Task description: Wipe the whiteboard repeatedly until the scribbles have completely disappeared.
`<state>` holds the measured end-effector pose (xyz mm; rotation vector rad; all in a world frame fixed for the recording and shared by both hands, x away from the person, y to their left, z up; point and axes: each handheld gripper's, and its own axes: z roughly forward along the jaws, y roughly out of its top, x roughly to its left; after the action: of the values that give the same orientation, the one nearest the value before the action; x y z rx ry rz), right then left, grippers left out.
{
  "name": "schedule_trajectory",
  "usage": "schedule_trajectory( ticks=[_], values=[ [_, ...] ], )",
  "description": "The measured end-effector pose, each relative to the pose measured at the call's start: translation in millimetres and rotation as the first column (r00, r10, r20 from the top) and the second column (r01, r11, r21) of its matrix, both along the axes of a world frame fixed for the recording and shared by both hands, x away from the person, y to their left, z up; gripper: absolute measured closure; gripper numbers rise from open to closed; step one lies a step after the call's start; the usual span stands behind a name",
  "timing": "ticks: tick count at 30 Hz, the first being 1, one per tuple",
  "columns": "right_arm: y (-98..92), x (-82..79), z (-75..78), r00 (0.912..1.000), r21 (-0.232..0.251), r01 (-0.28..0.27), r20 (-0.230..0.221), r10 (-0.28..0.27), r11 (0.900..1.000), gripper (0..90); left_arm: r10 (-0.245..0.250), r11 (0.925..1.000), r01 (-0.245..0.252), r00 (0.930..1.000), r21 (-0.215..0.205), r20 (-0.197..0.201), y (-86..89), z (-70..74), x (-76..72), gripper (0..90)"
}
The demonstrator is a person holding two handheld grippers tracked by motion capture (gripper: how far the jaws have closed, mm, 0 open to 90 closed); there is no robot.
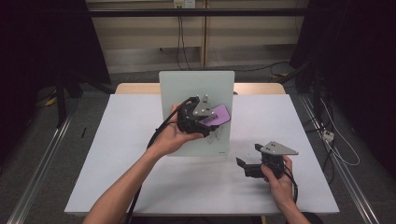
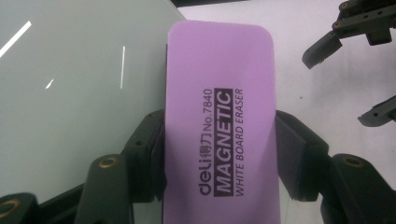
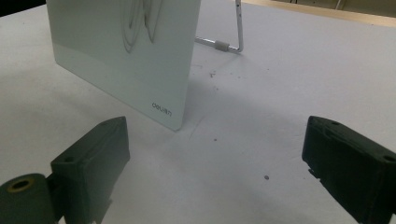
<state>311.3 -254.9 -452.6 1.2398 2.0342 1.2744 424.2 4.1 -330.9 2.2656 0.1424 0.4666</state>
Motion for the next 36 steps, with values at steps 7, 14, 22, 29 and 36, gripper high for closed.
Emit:
schedule_trajectory(
  ticks=[7, 14, 22, 29, 36],
  values=[
    [0.1, -0.1, 0.0, 1.0, 0.0, -0.001, 0.0, 0.001, 1.0, 7.8, -0.017, 0.9988, 0.016, 0.9997, 0.046, 0.017, -10.5, -9.5, -6.8, 41.0],
    [-0.7, -0.2, -0.1, 1.0, 0.0, 0.001, 0.001, -0.001, 1.0, 7.8, -0.045, 0.9958, 0.045, 0.999, 0.079, -0.009, -14.6, -28.3, -13.4, 41.0],
    [-0.4, -0.6, 0.3, 1.0, -0.001, 0.002, -0.001, -0.002, 1.0, 7.8, -0.077, 0.9892, 0.083, 0.9958, 0.121, -0.049, -17.2, -50.2, -20.2, 41.0],
    [-0.5, -0.3, 0.0, 1.0, -0.002, 0.002, 0.002, -0.002, 1.0, 7.8, -0.084, 0.9846, 0.092, 0.9946, 0.149, -0.062, -17.3, -58.2, -23.4, 41.0],
    [-0.7, -0.1, -0.1, 1.0, 0.0, 0.002, 0.0, -0.002, 1.0, 7.8, -0.046, 0.9969, 0.048, 0.9981, 0.062, -0.042, -1.8, -38.1, -14.2, 41.0]
  ],
)
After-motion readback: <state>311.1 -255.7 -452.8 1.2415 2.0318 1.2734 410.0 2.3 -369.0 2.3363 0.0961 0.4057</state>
